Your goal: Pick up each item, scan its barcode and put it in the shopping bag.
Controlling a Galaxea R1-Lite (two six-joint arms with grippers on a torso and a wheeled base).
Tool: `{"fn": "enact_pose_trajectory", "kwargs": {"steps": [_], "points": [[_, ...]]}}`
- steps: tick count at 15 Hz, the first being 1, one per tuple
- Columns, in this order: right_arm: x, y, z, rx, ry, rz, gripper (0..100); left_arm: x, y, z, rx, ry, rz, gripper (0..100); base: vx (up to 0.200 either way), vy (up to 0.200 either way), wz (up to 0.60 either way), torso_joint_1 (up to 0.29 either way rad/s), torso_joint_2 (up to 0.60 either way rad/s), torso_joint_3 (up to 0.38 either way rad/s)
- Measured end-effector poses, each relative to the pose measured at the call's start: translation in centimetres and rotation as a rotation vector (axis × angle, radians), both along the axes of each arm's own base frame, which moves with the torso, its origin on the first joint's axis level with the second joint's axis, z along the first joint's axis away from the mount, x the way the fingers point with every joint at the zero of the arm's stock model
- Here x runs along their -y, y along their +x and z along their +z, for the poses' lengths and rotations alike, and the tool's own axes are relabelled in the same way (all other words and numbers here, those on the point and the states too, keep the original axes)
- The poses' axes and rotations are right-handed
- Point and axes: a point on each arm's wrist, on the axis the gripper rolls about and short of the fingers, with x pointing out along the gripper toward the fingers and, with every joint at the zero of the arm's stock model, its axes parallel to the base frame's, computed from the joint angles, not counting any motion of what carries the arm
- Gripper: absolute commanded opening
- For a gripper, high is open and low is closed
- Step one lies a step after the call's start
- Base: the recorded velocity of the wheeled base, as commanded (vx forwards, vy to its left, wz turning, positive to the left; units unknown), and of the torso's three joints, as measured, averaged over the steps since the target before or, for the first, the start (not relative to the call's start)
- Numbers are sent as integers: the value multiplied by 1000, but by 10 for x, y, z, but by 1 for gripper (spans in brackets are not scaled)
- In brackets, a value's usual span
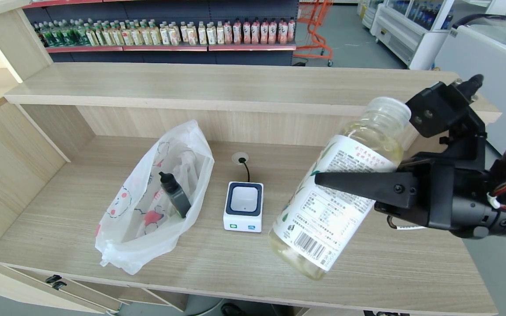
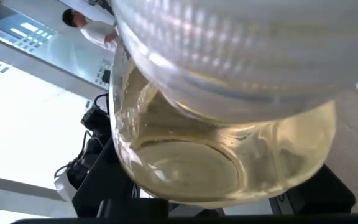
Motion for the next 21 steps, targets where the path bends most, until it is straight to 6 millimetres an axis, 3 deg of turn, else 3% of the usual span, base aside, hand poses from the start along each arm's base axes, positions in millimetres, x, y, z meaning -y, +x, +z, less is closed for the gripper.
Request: {"fn": "enact_pose_trajectory", "kwargs": {"steps": [12,21], "points": [[2,-3,-3,2,-33,22,0,0,0,0,0,0,0,100,0,0,0,0,0,0],[4,-3,-7,143,-74,13,0,0,0,0,0,0,0,100,0,0,0,0,0,0]]}}
